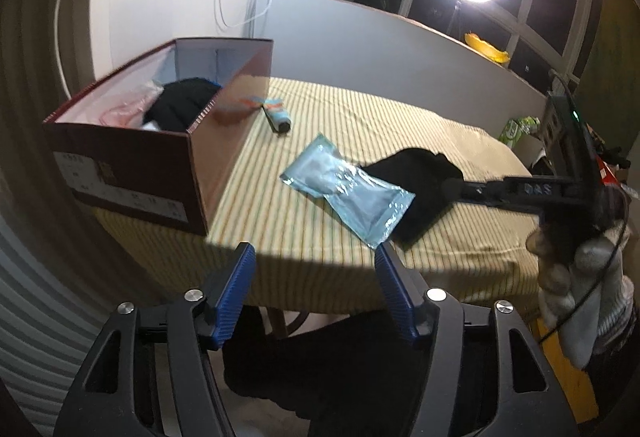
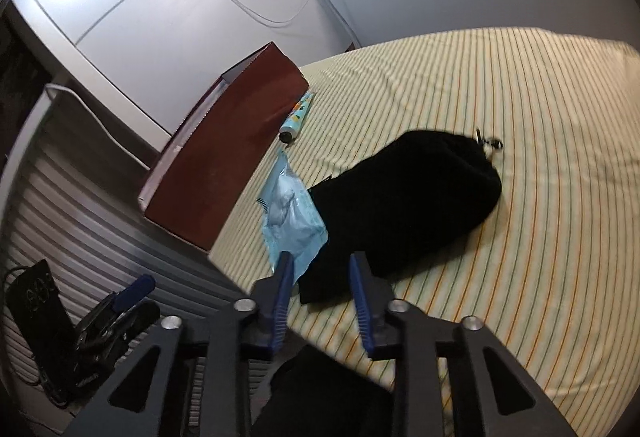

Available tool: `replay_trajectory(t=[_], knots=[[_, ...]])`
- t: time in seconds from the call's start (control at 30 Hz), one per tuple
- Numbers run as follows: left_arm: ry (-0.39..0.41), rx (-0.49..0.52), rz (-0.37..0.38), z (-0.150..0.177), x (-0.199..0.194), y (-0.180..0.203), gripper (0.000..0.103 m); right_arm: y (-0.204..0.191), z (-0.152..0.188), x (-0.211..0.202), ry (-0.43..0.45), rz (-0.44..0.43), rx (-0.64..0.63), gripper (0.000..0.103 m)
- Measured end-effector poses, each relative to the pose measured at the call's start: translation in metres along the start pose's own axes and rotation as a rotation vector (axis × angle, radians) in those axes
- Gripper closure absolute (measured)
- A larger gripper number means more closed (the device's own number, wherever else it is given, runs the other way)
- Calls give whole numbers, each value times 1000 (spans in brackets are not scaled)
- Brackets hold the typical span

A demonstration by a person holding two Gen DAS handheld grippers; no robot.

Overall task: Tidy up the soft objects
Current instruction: 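Move the right gripper to the black drawstring pouch on the bed, then close the right gripper on the black drawstring pouch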

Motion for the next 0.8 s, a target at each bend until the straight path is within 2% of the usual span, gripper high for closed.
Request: replay_trajectory(t=[0.2,0.27,0.33,0.37,0.47,0.53,0.6,0.67,0.8], knots=[[-20,78,40,3,11,24,47,7,-3,10,-38,29,-15,84],[-30,123,73,0,19,40,48,9,-4,10,-33,31,-12,84],[-49,141,141,-1,25,52,60,12,-3,8,-27,27,-4,84],[-65,144,178,-3,30,59,62,13,-3,6,-23,27,-1,84],[-85,178,204,-4,45,73,65,15,-1,-1,-12,33,2,84],[-109,187,230,-5,55,79,75,19,0,-8,-2,40,9,84],[-143,164,271,-6,64,80,80,23,-1,-13,9,42,22,84],[-167,150,300,-7,69,82,80,29,0,-18,17,44,37,84],[-201,160,301,-7,77,89,80,41,0,-24,16,47,66,84]])
Point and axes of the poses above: each gripper's, at about its wrist camera, not at the fingertips, and x roughly the way its jaws point, y to its right, z to its underside, the point moved 2 cm from there along x, roughly the way its jaws point, and after that the axes turned 10 degrees about -z, right-handed, at the moved point
